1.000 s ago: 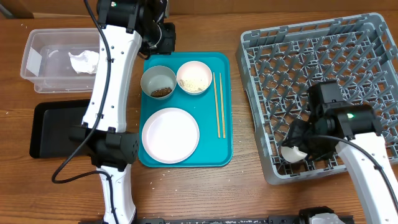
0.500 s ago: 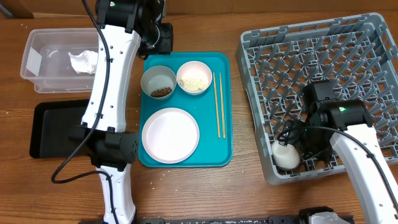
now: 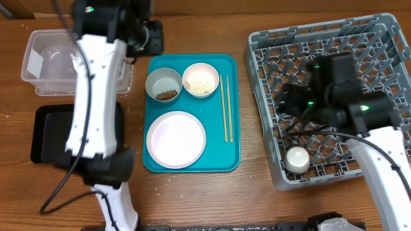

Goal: Sort waste into correct bins and load items into the dishwasher
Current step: 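Grasp the grey bowl with food scraps using left gripper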

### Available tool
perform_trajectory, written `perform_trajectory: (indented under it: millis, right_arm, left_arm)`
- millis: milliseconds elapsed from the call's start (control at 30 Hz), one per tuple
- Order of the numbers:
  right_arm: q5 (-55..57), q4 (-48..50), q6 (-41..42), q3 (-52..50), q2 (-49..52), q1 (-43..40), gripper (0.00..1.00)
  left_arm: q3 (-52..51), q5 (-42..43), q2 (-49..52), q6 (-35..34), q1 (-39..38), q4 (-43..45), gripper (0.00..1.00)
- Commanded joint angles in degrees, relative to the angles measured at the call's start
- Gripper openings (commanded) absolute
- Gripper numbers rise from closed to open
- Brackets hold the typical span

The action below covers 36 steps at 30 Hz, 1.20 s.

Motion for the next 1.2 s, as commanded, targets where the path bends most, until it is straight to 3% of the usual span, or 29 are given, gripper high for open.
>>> perform_trajectory:
  millis: [0,133,433,600,767,1000,1067,1167]
  right_arm:
    - [-1.8,1.7,0.1,1.0,2.8,4.7,0.79]
    - [-2.1,4.2,1.2,1.0,5.4,5.5,0.83]
    - [-2.7,7.9,1.2,1.0,8.9,5.7,0.83]
    - [-2.7,8.0,1.1,1.0,8.1,4.5,0.83]
    - [-2.7,4.6,-0.6,1.0,6.8,3.1,0.83]
    - [-2.7,0.2,-2.8,1.0,5.9,3.0,0.84]
    - [-2.7,-0.4,-3.7,1.0,5.9,3.0,0.84]
    - [-2.7,-0.9,-3.8,1.0,5.9,3.0,0.85]
  left_arm:
    - [1.1,-0.6,-3.8,-2.9,0.0,-3.6,0.36]
    - [-4.8,3.3,-5.7,-3.7,-1.7,-3.6,0.35]
    - [-20.7,-1.1,-8.7,-11.8,-4.7,-2.7,0.31]
    - [-31.6,-6.2,-8.6,-13.5,-9.5,7.9,0.33]
    - [-42.0,-9.1,-8.5,-4.9,-11.1,21.2,0.37]
    - [-49.4,-7.0,-8.4,8.0,-6.6,32.0,0.37]
    - [-51.9,-3.7,-8.4,14.9,-5.8,35.3,0.41]
    - [-55.3,-3.7,-8.3,19.3,-5.8,38.7,0.49]
